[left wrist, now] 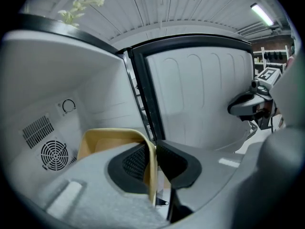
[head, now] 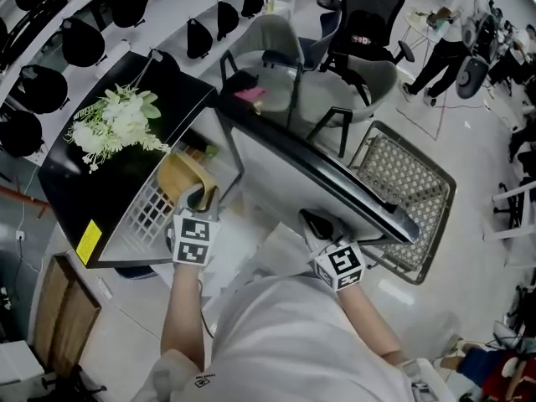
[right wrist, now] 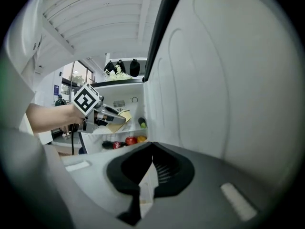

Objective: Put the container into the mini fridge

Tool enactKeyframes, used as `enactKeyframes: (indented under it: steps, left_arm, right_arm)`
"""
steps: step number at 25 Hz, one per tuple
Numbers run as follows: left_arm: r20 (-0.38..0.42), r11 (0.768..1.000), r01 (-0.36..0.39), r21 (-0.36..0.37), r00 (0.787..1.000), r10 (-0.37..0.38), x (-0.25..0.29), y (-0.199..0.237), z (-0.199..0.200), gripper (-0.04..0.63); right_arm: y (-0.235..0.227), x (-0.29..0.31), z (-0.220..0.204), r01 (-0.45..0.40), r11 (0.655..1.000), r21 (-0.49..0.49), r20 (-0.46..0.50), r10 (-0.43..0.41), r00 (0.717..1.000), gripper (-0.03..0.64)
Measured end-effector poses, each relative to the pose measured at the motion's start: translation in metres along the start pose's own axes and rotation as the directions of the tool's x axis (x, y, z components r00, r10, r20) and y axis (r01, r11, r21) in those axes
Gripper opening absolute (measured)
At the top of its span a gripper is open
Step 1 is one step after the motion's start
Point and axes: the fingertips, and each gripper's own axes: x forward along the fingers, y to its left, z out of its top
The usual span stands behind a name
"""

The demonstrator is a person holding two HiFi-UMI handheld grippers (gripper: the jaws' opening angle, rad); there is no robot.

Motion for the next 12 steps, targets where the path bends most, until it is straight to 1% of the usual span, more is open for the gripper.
enactKeyframes:
  steps: [5, 12]
  left_arm:
    - [-0.042, 0.999, 0.027, 0.019, 0.999, -0.026, 0.023, 0.012, -0.002, 0.060]
    - [-0.097, 0.997, 0.039, 0.066, 0.995, -0.033, 0.044, 0.021, -0.004, 0.058]
  right_arm:
    - [-0.006, -0.007, -0.002, 0.053, 0.998, 0.016, -0.006, -0.053, 0.999, 0.003]
    - [-0.012, -0.016, -0.004, 0.099, 0.995, 0.028, -0.016, -0.099, 0.995, 0.003]
